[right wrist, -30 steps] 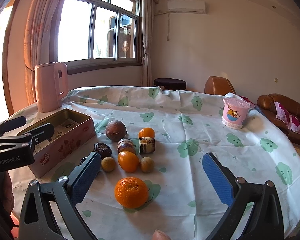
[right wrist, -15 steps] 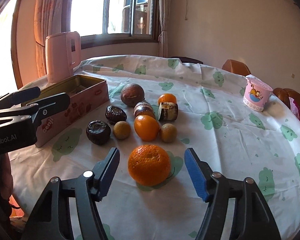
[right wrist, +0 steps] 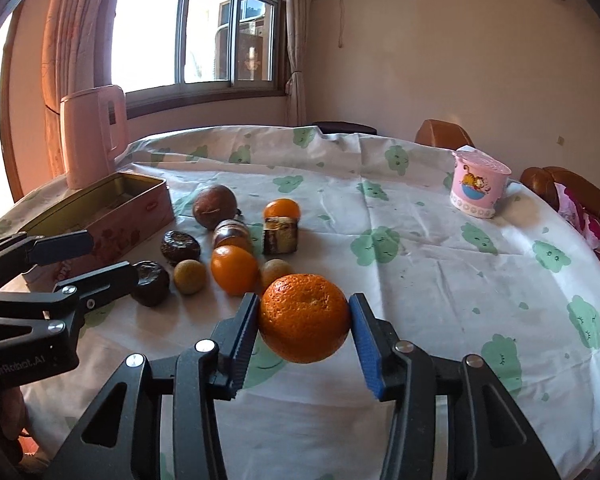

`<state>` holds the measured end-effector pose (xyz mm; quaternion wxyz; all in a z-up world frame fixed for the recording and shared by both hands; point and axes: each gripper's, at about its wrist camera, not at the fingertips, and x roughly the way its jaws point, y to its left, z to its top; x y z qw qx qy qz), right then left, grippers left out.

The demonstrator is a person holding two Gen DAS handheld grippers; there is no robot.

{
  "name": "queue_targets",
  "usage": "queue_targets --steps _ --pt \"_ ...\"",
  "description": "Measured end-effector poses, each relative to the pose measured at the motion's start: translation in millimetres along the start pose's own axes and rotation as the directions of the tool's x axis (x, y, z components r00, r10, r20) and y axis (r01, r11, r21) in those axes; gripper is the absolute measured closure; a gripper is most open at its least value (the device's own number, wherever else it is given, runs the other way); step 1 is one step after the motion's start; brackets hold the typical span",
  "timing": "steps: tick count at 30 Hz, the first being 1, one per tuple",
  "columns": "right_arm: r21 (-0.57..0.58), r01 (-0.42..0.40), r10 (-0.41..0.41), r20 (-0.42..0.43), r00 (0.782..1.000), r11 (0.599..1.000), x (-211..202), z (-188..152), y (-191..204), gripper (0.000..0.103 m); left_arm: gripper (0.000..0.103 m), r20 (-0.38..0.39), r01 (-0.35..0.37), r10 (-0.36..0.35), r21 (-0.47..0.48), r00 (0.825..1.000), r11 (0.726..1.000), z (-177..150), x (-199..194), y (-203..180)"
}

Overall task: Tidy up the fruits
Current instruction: 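Close the right tool on the large mandarin while the left tool grasps a dark brown fruit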

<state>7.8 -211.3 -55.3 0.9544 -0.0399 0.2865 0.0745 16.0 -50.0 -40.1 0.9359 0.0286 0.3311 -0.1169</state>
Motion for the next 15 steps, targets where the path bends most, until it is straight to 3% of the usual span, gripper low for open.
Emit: queue_targets --steps 2,5,15 --pt "0.024 -0.017 0.018 -0.011 1.0 1.0 1.8 0.9 -6.1 0.055 0.052 -0.039 0.0 0.001 0.011 0.999 1.0 0.8 10.0 -3.7" --pt "0.005 -0.012 0.012 -0.011 1.0 1.0 2.1 0.9 -3.8 0.055 0.06 -0.091 0.011 -0.01 0.017 0.996 1.0 1.8 21.1 -5.9" --pt "-0.009 -0.036 0.035 -0.041 0.999 0.999 4.7 -2.1 -3.0 0.055 0.065 -0.176 -0.011 0.014 0.021 0.984 1.0 8.7 48.8 -3.9"
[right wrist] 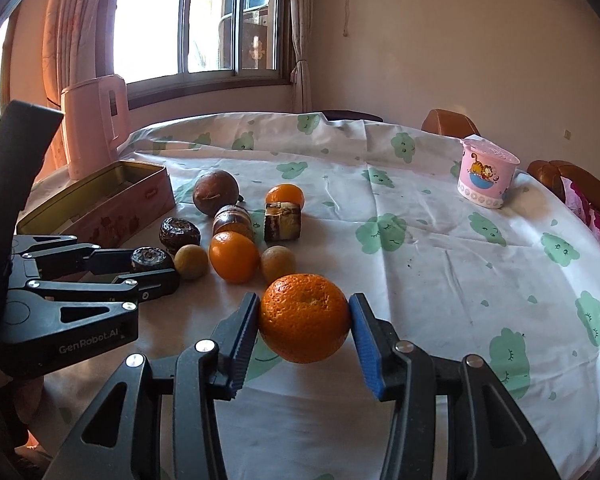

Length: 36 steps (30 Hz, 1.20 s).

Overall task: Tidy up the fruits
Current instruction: 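Close the right tool on the large mandarin while the left tool grasps a dark brown fruit, then lift the mandarin with the right tool while the left tool lifts the dark fruit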

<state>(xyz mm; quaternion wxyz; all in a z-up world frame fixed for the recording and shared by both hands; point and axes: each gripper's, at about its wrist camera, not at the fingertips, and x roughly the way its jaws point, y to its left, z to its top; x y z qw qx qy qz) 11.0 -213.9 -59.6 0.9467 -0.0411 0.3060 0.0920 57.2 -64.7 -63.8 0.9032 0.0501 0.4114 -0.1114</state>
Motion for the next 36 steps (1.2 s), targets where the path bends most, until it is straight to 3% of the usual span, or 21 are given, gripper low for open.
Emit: queue_targets --steps 11,36 --pt "-0.015 -0.017 0.018 0.07 0.997 1.0 -9.3 -2.6 3.2 0.055 0.065 0.107 0.021 -0.017 -0.042 0.994 0.999 -1.8 -15.9 10.5" --pt "-0.011 -0.023 0.025 0.202 0.979 1.0 -27.4 -6.4 1.9 0.055 0.065 0.304 0.011 0.006 -0.052 0.953 0.999 -10.6 -50.0 12.5"
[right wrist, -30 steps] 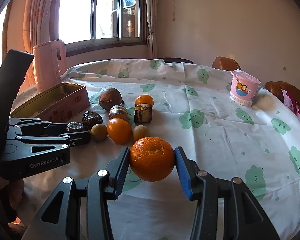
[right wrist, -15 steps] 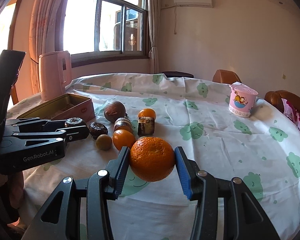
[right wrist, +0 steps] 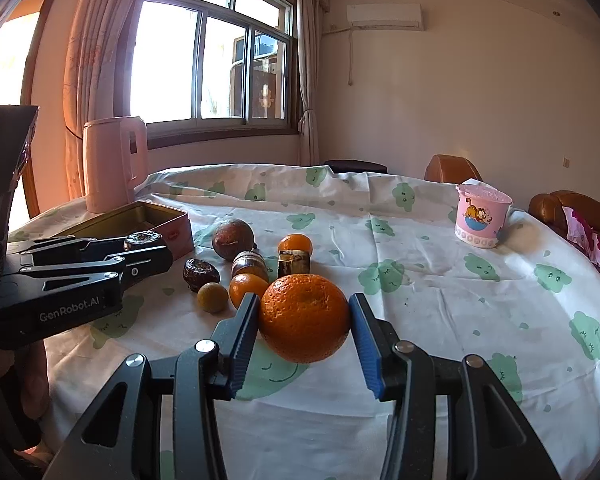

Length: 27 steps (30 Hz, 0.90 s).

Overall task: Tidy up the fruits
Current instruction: 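Lift the mandarin with the right tool while the left tool lifts the dark fruit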

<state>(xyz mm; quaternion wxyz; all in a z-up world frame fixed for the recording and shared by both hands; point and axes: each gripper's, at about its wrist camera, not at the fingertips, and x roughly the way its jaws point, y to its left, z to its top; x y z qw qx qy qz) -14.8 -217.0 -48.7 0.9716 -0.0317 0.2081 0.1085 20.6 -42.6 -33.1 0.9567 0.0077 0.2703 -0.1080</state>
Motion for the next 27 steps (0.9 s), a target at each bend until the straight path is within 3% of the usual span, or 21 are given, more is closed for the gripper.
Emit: queue_targets --steps 27 --pt "0.008 0.006 -0.007 0.089 0.996 1.0 -11.6 -1.7 -1.9 0.055 0.065 0.115 -0.033 0.031 0.009 0.993 0.999 -2.7 -20.6 -3.0"
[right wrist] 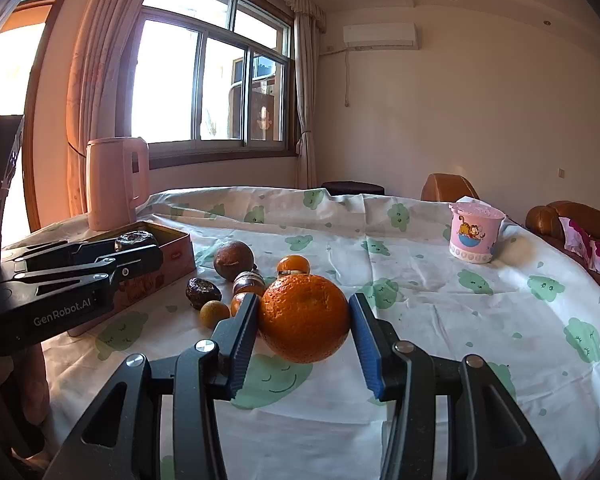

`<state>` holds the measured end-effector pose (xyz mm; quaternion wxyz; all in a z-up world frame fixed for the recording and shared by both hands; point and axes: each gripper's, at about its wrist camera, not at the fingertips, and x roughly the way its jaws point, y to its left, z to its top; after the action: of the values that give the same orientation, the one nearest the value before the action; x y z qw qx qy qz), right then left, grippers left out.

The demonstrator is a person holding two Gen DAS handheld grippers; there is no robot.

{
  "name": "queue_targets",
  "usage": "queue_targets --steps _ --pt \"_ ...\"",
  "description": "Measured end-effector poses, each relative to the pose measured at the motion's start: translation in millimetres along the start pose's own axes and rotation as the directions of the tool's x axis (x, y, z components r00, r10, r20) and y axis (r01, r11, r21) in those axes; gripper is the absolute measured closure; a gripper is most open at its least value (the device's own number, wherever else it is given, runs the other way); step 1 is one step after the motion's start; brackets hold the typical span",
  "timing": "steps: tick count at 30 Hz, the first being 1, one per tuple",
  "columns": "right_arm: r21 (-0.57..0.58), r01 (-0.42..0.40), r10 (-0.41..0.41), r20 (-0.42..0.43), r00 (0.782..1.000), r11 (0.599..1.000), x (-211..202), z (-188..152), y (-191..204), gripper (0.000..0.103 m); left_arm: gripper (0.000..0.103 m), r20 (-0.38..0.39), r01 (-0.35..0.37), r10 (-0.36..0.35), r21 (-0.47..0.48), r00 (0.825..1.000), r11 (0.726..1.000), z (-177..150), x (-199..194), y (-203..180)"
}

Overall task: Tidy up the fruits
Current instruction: 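Lift the mandarin with the right tool while the left tool lifts the dark fruit, then carry the mandarin over the tin with the right tool while the left tool carries the dark fruit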

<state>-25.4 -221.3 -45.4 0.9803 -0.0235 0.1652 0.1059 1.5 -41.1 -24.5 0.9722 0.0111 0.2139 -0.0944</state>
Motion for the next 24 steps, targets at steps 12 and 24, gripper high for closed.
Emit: queue_targets --steps 12,24 --pt "-0.012 0.004 -0.003 0.055 0.998 1.0 -8.8 -1.5 1.9 0.055 0.065 0.05 -0.015 0.014 0.005 0.999 1.0 -1.0 -8.9 -1.2" --pt "-0.02 0.008 -0.007 0.048 0.999 1.0 -8.9 1.2 5.1 0.055 0.065 0.068 -0.034 0.033 0.005 0.997 0.999 0.9 -17.4 1.6"
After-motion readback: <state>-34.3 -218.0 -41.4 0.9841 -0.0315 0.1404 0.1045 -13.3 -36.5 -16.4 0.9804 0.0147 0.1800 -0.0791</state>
